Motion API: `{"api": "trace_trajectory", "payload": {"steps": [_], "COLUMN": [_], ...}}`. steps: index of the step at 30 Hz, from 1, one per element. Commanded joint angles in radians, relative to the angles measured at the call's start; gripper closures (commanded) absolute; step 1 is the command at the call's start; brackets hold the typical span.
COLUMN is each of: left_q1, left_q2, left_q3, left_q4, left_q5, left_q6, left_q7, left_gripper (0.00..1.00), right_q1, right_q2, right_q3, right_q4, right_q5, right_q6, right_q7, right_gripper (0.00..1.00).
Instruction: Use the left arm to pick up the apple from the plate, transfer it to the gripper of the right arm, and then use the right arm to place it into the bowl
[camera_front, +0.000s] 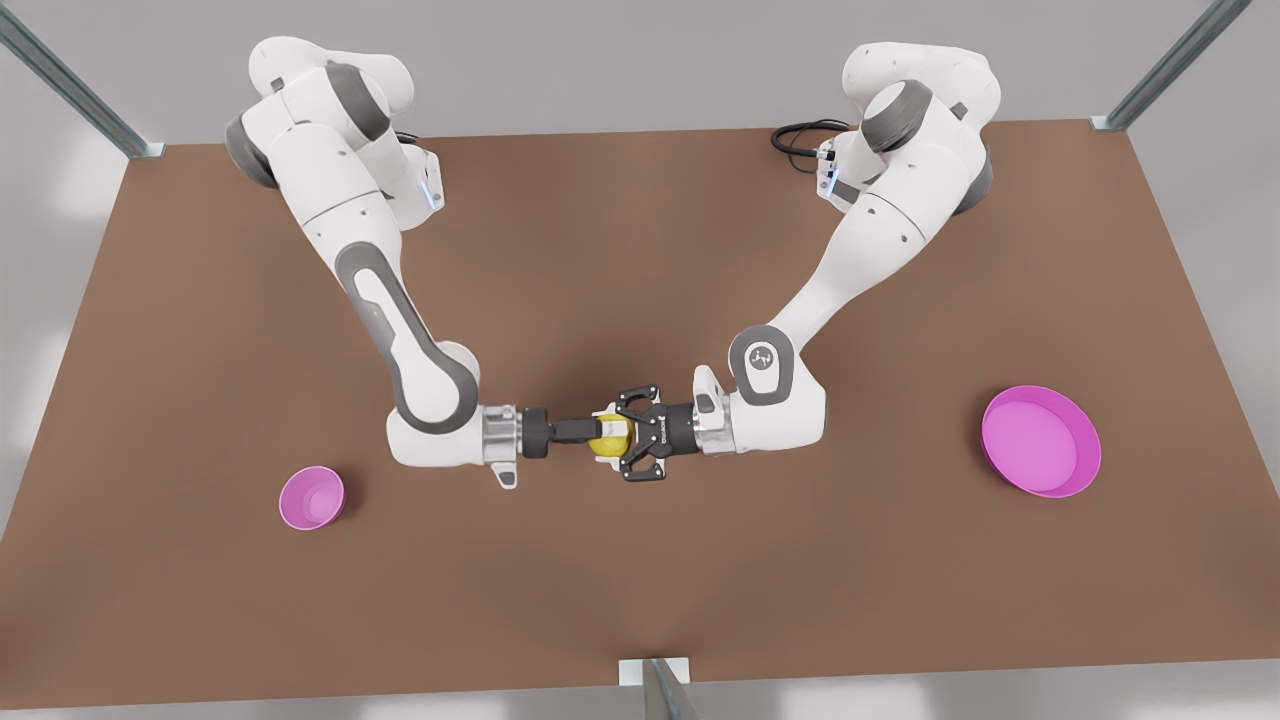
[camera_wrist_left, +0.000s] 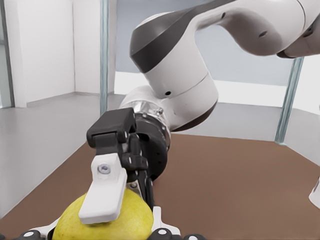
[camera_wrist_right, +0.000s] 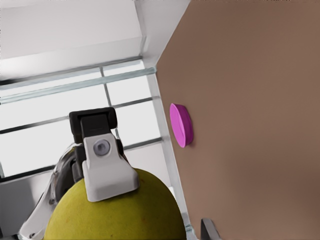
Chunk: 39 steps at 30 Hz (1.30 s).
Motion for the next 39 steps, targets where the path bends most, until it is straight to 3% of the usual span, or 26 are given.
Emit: {"api": "trace_trajectory", "payload": {"steps": [1, 5, 7, 9, 10, 13, 20, 25, 26, 27, 28, 29, 31, 33, 34, 35, 36, 39], "left_q1": [0.000, 0.000, 0.000, 0.000, 0.000, 0.000, 0.017, 0.156, 0.233, 0.308, 0.379, 0.432, 0.500, 0.531, 0.528, 0.301, 0.173, 0.112], "left_q2": [-0.002, -0.002, -0.002, -0.002, -0.002, -0.003, -0.011, -0.081, -0.167, -0.229, -0.252, -0.308, -0.414, -0.548, -0.615, -0.736, -0.805, -0.835], "left_q3": [-0.001, -0.001, -0.001, -0.001, -0.001, -0.002, -0.001, 0.003, 0.010, 0.021, 0.023, 0.022, 0.026, 0.029, 0.065, 0.416, 0.588, 0.658], "left_q4": [0.000, 0.000, 0.000, 0.000, 0.000, 0.000, -0.006, -0.131, -0.214, -0.239, -0.213, -0.187, -0.098, -0.073, -0.076, -0.144, -0.210, -0.208], "left_q5": [0.002, 0.002, 0.002, 0.002, 0.002, 0.002, 0.008, 0.032, 0.171, 0.469, 0.824, 1.041, 1.255, 1.356, 1.321, 1.129, 1.083, 1.085], "left_q6": [-0.005, -0.004, -0.005, -0.005, -0.005, -0.005, -0.005, -0.082, -0.088, -0.151, -0.299, -0.498, -0.807, -0.887, -0.926, -0.907, -0.855, -0.843], "left_q7": [0.037, 0.037, 0.037, 0.037, 0.037, 0.031, 0.031, 0.022, -0.112, -0.442, -0.851, -1.086, -1.255, -1.570, -1.650, -1.661, -1.664, -1.702], "left_gripper": [0.29, 0.29, 0.29, 0.29, 0.29, 0.01, 0.00, 0.00, 0.00, 0.00, 0.00, 0.00, 0.00, 0.00, 0.00, 0.00, 0.00, 0.00], "right_q1": [-0.009, -0.012, -0.012, -0.014, -0.012, -0.012, -0.052, -0.126, -0.138, -0.149, -0.170, -0.195, -0.207, -0.265, -0.290, -0.325, -0.348, -0.408], "right_q2": [-0.009, -0.019, -0.017, -0.017, -0.017, -0.017, -0.017, -0.017, -0.026, -0.043, -0.055, -0.069, -0.094, -0.089, -0.085, -0.080, -0.078, -0.069], "right_q3": [0.021, 0.026, 0.026, 0.026, 0.024, 0.024, 0.014, 0.014, 0.014, 0.012, 0.012, 0.012, 0.011, 0.011, 0.011, 0.011, 0.011, 0.006], "right_q4": [-0.012, -0.023, -0.023, -0.023, -0.023, -0.023, -0.020, -0.024, -0.024, -0.024, -0.026, -0.026, -0.020, -0.017, -0.017, -0.017, -0.010, -0.009], "right_q5": [0.011, 0.011, 0.011, 0.011, 0.010, 0.007, -0.088, -0.206, -0.283, -0.350, -0.456, -0.571, -0.803, -1.015, -1.111, -1.190, -1.236, -1.357], "right_q6": [0.038, 0.040, 0.041, 0.041, 0.041, 0.041, 0.020, 0.006, 0.009, 0.012, 0.011, 0.008, 0.014, 0.017, 0.015, 0.015, 0.009, 0.009], "right_q7": [-0.082, -0.084, -0.085, -0.085, -0.085, -0.087, -0.099, -0.148, -0.139, -0.125, -0.117, -0.084, 0.004, 0.002, 0.002, 0.001, -0.008, -0.054], "right_gripper": [0.00, 0.04, 0.25, 0.35, 0.36, 0.36, 0.35, 0.35, 0.35, 0.35, 0.35, 0.35, 0.35, 0.35, 0.36, 0.36, 0.36, 0.36]}}
